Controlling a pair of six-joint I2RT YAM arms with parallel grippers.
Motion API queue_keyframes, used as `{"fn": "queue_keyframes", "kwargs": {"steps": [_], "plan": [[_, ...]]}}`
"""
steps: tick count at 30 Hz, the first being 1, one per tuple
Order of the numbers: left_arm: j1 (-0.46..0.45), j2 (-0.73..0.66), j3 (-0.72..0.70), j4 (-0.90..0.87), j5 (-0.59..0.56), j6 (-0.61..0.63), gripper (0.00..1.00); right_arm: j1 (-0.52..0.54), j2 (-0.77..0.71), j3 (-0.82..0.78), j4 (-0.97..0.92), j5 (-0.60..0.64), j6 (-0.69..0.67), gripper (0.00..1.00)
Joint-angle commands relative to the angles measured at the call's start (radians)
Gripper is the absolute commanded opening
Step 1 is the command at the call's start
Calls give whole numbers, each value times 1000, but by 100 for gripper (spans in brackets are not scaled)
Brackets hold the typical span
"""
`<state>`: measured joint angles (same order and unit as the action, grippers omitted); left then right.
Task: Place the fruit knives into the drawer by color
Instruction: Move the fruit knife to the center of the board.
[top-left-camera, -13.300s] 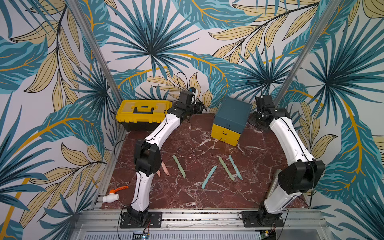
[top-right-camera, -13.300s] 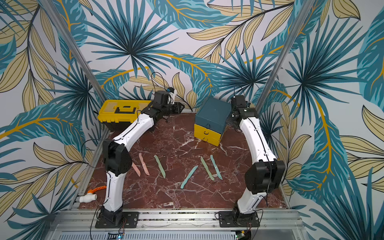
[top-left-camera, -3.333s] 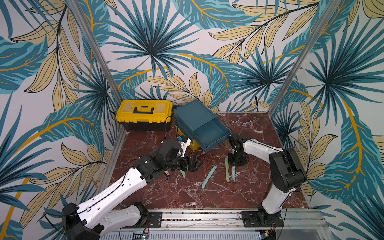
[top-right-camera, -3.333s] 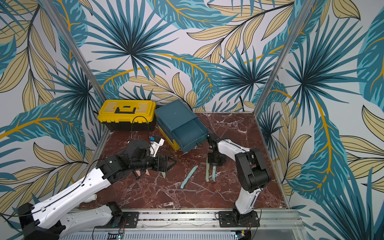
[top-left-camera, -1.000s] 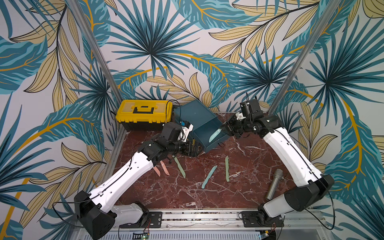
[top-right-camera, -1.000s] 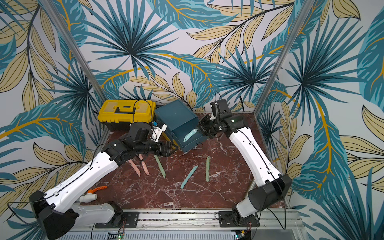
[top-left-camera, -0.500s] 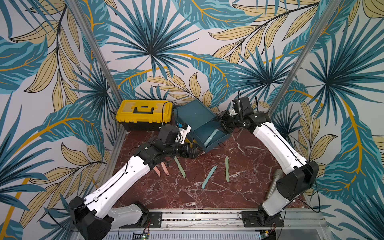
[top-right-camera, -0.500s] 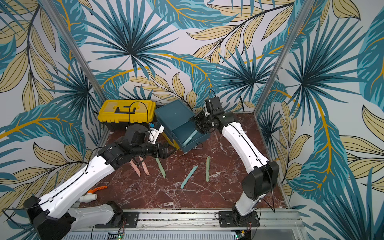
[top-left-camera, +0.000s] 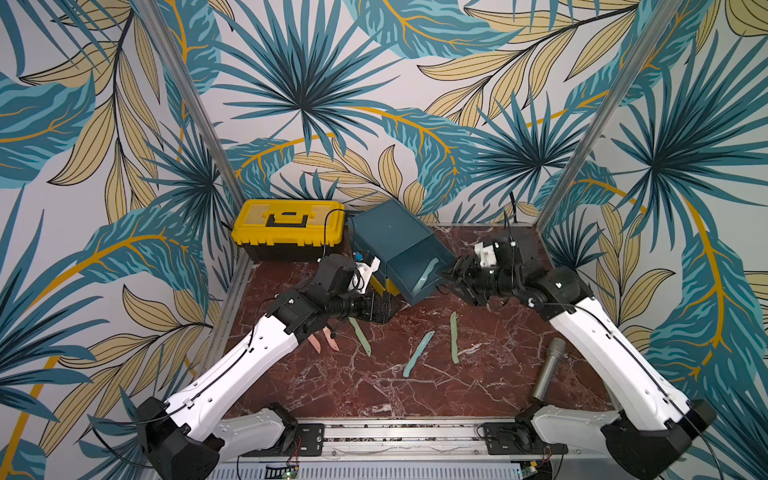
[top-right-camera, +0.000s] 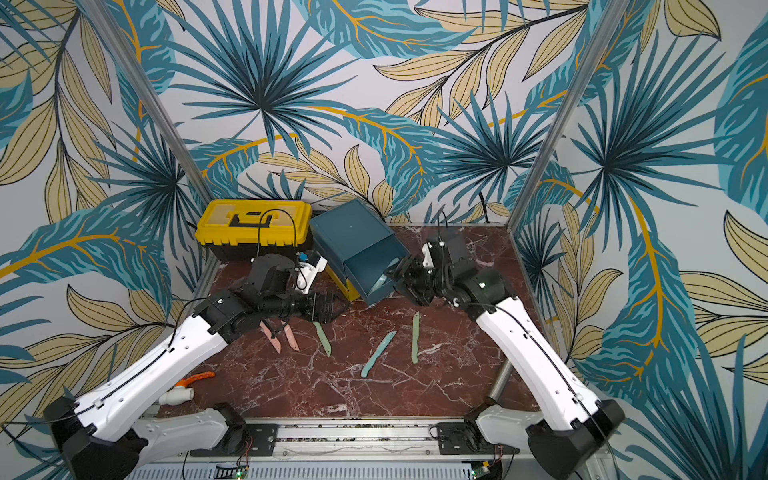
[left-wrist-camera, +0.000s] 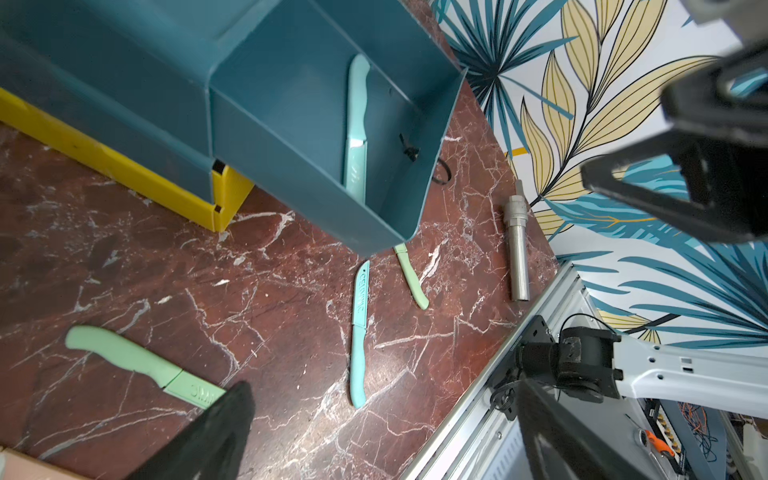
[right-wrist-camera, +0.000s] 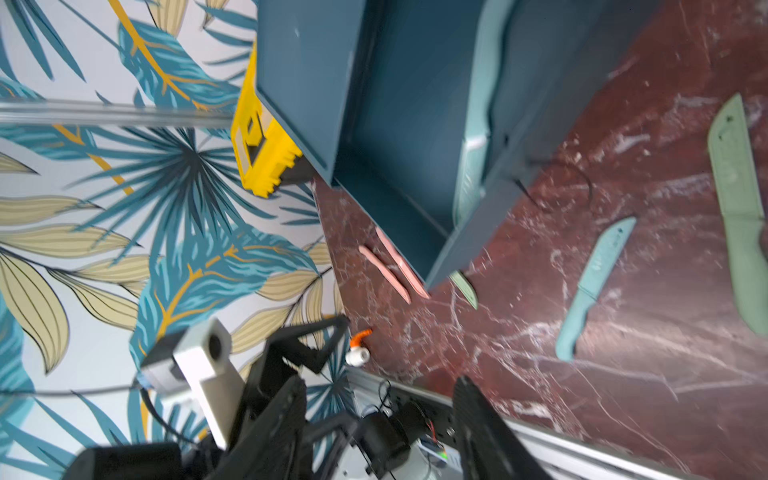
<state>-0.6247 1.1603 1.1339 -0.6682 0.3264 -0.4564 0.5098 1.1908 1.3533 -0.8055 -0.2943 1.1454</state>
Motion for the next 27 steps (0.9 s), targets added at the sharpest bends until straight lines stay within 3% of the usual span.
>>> {"fn": "queue_keyframes", "kwargs": {"steps": [1, 5, 9, 14, 21, 27], "plan": [[2, -44, -73, 3, 23, 11, 100, 75, -54, -202, -33, 57, 66, 59], [-26, -95, -182, 40, 27, -21, 100, 189, -109, -430, 82, 99, 171, 59], [-73, -132, -253, 20, 5, -71, 100, 263, -32, -516, 208, 131, 212, 59], [-127, -231, -336, 40, -35, -166, 100, 365, 163, -476, 299, 199, 225, 59], [-135, -338, -317, -50, -79, -190, 100, 512, 330, -430, 388, 356, 276, 58], [-135, -392, -303, -114, -97, -188, 100, 566, 449, -269, 200, 469, 247, 55]]}}
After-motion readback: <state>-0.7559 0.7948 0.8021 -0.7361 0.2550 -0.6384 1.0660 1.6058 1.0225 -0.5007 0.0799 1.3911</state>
